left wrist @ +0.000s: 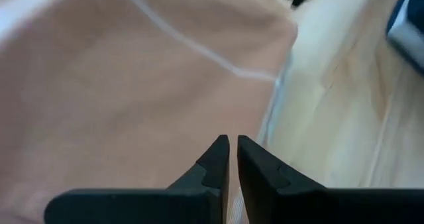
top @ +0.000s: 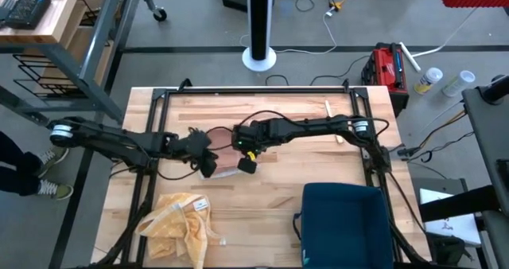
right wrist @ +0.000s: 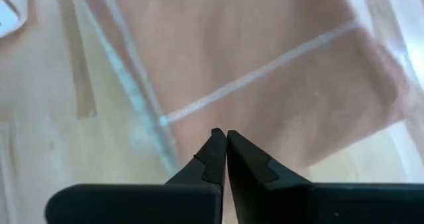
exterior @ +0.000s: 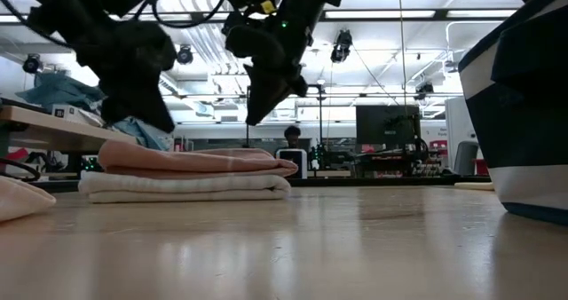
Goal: Fold towel
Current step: Stack the brown towel on top of the white towel
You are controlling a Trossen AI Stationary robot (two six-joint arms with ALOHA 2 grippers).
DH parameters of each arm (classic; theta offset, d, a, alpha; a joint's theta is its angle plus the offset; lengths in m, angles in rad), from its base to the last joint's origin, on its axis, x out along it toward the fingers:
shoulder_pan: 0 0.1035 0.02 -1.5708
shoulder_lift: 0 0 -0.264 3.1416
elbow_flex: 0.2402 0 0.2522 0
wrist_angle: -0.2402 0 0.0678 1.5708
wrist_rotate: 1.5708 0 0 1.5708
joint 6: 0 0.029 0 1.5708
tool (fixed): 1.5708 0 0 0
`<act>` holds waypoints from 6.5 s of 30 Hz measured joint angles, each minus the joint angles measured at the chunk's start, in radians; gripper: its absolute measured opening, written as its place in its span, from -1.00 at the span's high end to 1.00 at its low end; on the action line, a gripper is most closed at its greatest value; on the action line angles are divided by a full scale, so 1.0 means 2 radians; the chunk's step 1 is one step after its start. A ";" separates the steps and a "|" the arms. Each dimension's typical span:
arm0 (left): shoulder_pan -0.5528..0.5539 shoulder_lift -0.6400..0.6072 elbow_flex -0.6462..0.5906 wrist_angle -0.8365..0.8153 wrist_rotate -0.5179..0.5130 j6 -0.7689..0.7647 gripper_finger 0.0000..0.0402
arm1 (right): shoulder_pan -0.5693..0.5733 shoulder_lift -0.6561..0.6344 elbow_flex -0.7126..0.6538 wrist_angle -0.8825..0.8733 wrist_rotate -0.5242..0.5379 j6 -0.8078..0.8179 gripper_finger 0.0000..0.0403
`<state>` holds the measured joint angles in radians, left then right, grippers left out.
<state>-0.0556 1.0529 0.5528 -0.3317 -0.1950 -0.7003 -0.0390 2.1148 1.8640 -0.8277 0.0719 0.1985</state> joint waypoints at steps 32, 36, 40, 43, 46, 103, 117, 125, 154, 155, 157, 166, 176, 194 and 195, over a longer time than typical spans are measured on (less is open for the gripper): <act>-0.011 -0.030 0.001 -0.041 0.071 -0.010 0.90 | 0.010 -0.089 -0.136 0.079 0.036 0.059 0.96; -0.011 -0.054 0.001 -0.074 -0.078 0.006 0.90 | -0.011 -0.090 -0.136 0.156 0.039 0.060 0.96; -0.009 -0.055 0.000 -0.112 -0.146 -0.007 0.90 | -0.034 -0.073 -0.135 0.234 0.043 0.071 0.96; -0.009 -0.043 -0.004 -0.137 -0.157 -0.028 0.90 | -0.050 -0.052 -0.134 0.280 0.044 0.088 0.96; -0.009 -0.015 -0.006 -0.143 -0.164 -0.046 0.90 | -0.061 -0.033 -0.134 0.282 0.044 0.118 0.96; -0.009 0.051 -0.003 -0.216 -0.162 -0.297 -0.14 | -0.043 -0.029 -0.125 0.183 0.026 0.056 0.96; -0.011 0.059 0.006 -0.142 -0.165 -0.242 0.86 | -0.032 -0.029 -0.125 0.174 0.026 0.057 0.96; -0.017 0.031 0.021 -0.155 -0.161 -0.217 0.86 | -0.032 -0.029 -0.125 0.177 0.026 0.057 0.96; -0.021 0.027 0.028 -0.243 -0.135 -0.258 0.77 | -0.015 -0.017 -0.126 0.177 -0.040 0.058 0.96; -0.021 0.024 0.031 -0.247 -0.129 -0.247 0.75 | -0.011 -0.014 -0.127 0.177 -0.040 0.058 0.96; -0.021 0.020 0.038 -0.241 -0.120 -0.221 0.72 | -0.006 -0.008 -0.129 0.174 -0.040 0.058 0.96; -0.021 0.001 0.044 -0.294 -0.097 -0.190 0.59 | 0.003 0.005 -0.133 0.131 -0.041 0.062 0.96; -0.026 -0.004 0.044 -0.249 -0.017 -0.219 0.54 | 0.011 -0.007 -0.125 0.121 -0.049 0.062 0.96; -0.063 0.148 0.038 -0.083 0.079 -0.180 0.63 | 0.003 0.004 -0.110 0.192 -0.049 0.044 0.96; -0.064 0.158 0.039 -0.078 0.090 -0.178 0.63 | 0.003 0.007 -0.111 0.191 -0.049 0.044 0.96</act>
<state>-0.1840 1.3697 0.6313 -0.4881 -0.0143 -1.0568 -0.0326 2.1283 1.6419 -0.4452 -0.0265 0.2866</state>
